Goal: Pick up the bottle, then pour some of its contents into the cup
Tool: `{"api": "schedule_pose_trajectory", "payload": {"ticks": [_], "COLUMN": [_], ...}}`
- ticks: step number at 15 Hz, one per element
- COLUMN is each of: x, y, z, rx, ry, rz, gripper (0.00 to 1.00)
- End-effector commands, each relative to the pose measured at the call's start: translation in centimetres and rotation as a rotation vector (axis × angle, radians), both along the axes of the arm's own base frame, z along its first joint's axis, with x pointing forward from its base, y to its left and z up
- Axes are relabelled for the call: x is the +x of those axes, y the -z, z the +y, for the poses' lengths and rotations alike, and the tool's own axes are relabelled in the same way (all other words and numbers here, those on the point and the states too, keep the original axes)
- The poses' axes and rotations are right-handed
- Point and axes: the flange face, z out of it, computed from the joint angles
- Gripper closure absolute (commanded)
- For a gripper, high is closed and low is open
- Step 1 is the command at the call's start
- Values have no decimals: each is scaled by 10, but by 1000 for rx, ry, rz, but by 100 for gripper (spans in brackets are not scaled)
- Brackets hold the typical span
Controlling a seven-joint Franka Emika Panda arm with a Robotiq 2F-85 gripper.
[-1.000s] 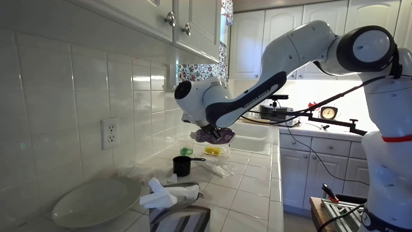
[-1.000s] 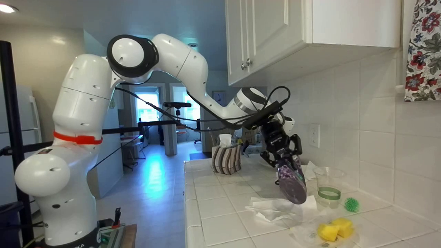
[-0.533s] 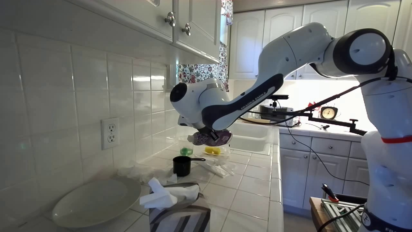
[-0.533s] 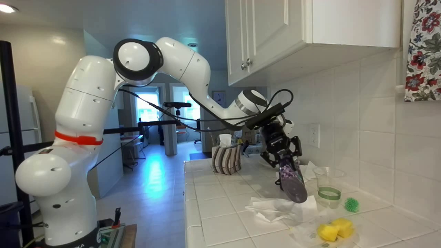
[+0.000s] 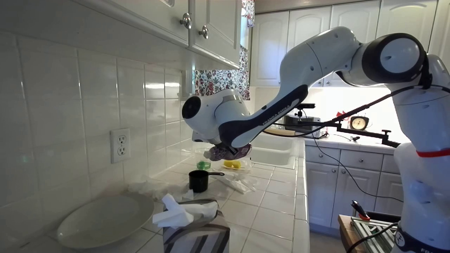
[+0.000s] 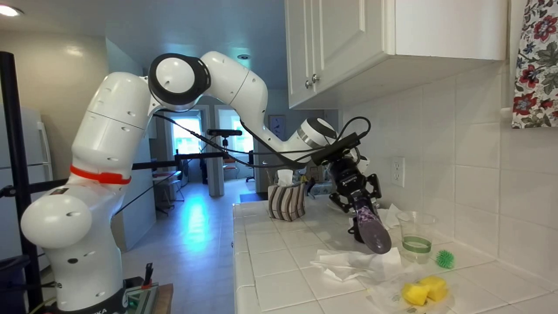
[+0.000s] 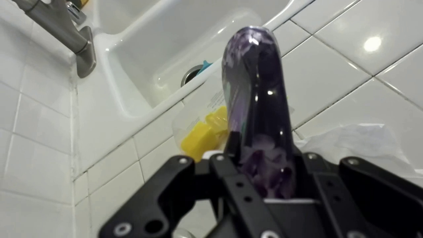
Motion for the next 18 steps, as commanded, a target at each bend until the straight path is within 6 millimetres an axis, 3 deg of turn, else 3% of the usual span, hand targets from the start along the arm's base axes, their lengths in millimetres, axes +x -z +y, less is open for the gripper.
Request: {"api": "schedule_pose_trajectory", "payload": {"ticks": [1,18], "x": [13,20], "y": [-6,0], "z": [2,20], "rx": [-51,-209], "ry": [-31,-119], "rz": [26,-6], "gripper": [92,92]}}
